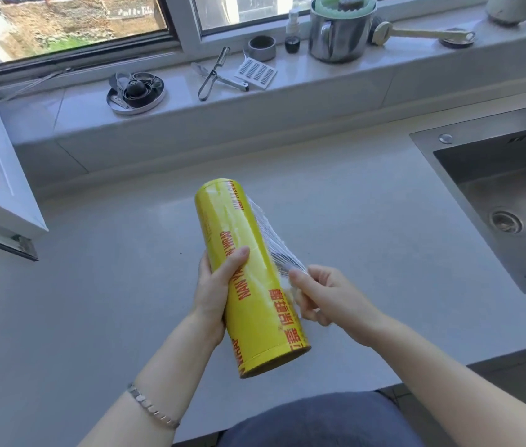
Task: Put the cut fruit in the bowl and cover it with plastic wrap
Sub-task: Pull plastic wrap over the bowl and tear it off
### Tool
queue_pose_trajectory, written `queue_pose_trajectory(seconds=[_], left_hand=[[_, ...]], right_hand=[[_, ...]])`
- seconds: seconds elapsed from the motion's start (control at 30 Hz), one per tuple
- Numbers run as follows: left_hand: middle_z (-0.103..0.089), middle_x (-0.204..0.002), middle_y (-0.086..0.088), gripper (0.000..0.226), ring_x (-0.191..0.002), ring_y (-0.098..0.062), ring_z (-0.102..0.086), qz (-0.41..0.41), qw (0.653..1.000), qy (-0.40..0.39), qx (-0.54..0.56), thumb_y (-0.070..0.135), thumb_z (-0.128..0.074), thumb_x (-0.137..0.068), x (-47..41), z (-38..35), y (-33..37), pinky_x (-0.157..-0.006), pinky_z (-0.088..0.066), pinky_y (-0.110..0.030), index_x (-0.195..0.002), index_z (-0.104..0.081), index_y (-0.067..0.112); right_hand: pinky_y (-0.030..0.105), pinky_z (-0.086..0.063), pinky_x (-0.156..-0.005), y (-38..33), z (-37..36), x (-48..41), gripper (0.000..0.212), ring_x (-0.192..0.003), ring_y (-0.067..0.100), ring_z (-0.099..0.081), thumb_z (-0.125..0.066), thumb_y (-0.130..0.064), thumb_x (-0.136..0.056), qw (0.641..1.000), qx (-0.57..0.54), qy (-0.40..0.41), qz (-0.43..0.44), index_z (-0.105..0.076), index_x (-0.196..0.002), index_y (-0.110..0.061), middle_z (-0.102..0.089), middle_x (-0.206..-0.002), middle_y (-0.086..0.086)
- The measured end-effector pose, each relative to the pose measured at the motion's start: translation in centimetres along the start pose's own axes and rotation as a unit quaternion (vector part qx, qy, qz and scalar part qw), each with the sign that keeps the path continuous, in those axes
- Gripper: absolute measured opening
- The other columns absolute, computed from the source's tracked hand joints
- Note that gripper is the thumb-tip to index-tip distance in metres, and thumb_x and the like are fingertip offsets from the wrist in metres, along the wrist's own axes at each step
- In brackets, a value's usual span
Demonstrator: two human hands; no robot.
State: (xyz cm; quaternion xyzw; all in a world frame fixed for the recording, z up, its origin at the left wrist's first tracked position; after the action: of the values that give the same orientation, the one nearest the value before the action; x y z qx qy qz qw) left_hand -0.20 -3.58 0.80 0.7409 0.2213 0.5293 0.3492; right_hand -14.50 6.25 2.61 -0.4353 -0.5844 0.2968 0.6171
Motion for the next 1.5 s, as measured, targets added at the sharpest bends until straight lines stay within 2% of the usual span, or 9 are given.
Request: queue_pose_trajectory(seconds=[0.23, 0.43, 0.73, 1.1, 1.2, 1.27, 1.33, 1.4, 1.5], left_hand=[[-0.052, -0.133, 0.002, 0.103, -0.110, -0.022, -0.060, -0.119, 0.975, 0.053, -0.183, 0.048, -0.078, -0.062, 0.5, -1.2, 1.2, -0.092, -0.051, -0.047, -0.142, -0.015, 0.038], [-0.047, -0.121, -0.018, 0.107, -0.113, -0.038, -0.048, -0.103, 0.806, 0.141, -0.566, 0.065, -0.062, -0.068, -1.5, -4.2, 1.5, -0.095, -0.040, -0.043, -0.139, 0.016, 0.046], [-0.042, -0.117, -0.021, 0.103, -0.107, -0.037, -0.044, -0.110, 0.709, 0.147, -0.681, 0.064, -0.054, -0.076, -3.4, -6.5, -1.2, -0.084, -0.044, -0.042, -0.142, 0.019, 0.036], [-0.041, -0.119, -0.019, 0.100, -0.107, -0.036, -0.043, -0.133, 0.693, 0.138, -0.695, 0.063, -0.056, -0.075, -3.4, -6.0, -1.6, -0.083, -0.044, -0.042, -0.142, 0.014, 0.038], [-0.040, -0.120, -0.018, 0.100, -0.108, -0.035, -0.043, -0.131, 0.689, 0.133, -0.700, 0.065, -0.055, -0.074, -3.4, -5.7, -1.4, -0.084, -0.044, -0.041, -0.142, 0.014, 0.040], [-0.041, -0.120, -0.018, 0.093, -0.109, -0.035, -0.043, -0.135, 0.691, 0.126, -0.699, 0.066, -0.050, -0.077, -3.4, -5.5, -1.3, -0.085, -0.043, -0.041, -0.142, 0.013, 0.041], [-0.041, -0.122, -0.018, 0.080, -0.111, -0.036, -0.042, -0.152, 0.706, 0.116, -0.682, 0.062, -0.043, -0.083, -3.4, -5.4, -1.3, -0.089, -0.042, -0.042, -0.142, 0.009, 0.043], [-0.040, -0.126, -0.017, 0.076, -0.116, -0.036, -0.042, -0.153, 0.728, 0.100, -0.661, 0.057, -0.042, -0.086, -3.4, -5.2, -1.0, -0.094, -0.040, -0.043, -0.143, 0.006, 0.042], [-0.035, -0.140, -0.012, 0.096, -0.124, -0.032, -0.044, -0.081, 0.804, 0.070, -0.584, 0.063, -0.057, -0.074, -4.4, -3.6, -0.7, -0.099, -0.040, -0.043, -0.145, -0.001, 0.033]], right_hand=[[0.020, -0.027, -0.037, 0.9, 1.1, 0.3, 0.043, -0.032, 0.009, -0.031, -0.045, -0.026, -0.094, 0.987, 0.018, 0.155, 0.041, -0.033, -0.054, -0.015, -0.035, -0.041, 0.000], [0.016, -0.034, -0.036, 4.6, 3.2, -0.9, 0.042, -0.035, 0.006, -0.034, -0.045, -0.024, -0.093, 0.959, 0.080, 0.270, 0.043, -0.034, -0.055, -0.013, -0.035, -0.048, 0.006], [0.032, -0.025, -0.050, 11.9, 2.9, -3.1, 0.044, -0.050, 0.018, -0.035, -0.041, -0.024, -0.095, 0.949, 0.105, 0.292, -0.050, -0.028, -0.053, -0.018, -0.032, -0.049, 0.000], [0.020, -0.041, -0.047, 14.1, -1.5, -4.4, 0.035, -0.054, 0.016, -0.050, -0.036, -0.018, -0.097, 0.948, -0.155, 0.171, -0.218, -0.052, -0.067, -0.012, -0.056, -0.062, 0.009], [0.014, -0.049, -0.050, 14.4, -1.2, -4.4, 0.015, -0.062, 0.015, -0.057, -0.052, 0.000, -0.086, 0.954, -0.117, 0.122, -0.247, -0.059, -0.076, -0.009, -0.061, -0.073, 0.011], [0.016, -0.051, -0.061, 13.9, 0.1, -5.1, 0.018, -0.068, 0.017, -0.058, -0.050, 0.004, -0.084, 0.952, -0.076, 0.191, -0.226, -0.063, -0.095, -0.003, -0.063, -0.083, 0.013], [0.026, -0.052, -0.075, 12.4, 1.5, -5.9, 0.023, -0.079, 0.022, -0.059, -0.044, -0.004, -0.090, 0.951, -0.107, 0.234, -0.173, -0.059, -0.108, -0.002, -0.062, -0.095, 0.016], [0.025, -0.054, -0.070, 10.6, 1.7, -6.5, 0.023, -0.080, 0.023, -0.061, -0.039, -0.017, -0.095, 0.972, -0.120, 0.165, -0.121, -0.059, -0.103, -0.008, -0.062, -0.094, 0.014], [0.043, -0.058, -0.076, 9.7, 1.7, -7.4, 0.026, -0.086, 0.031, -0.066, -0.037, -0.028, -0.095, 0.991, 0.012, 0.102, -0.085, -0.062, -0.093, -0.022, -0.068, -0.099, 0.017]])
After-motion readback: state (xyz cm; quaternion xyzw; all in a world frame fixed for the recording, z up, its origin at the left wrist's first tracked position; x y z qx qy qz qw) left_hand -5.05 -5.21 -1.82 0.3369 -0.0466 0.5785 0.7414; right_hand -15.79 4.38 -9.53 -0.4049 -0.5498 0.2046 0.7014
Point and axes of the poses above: each hand's wrist, its own x-axis away from the middle knuckle, its own z-axis out of the back of the hand, y = z × x, the point moved 2 cm from there along -x, towards the middle knuckle
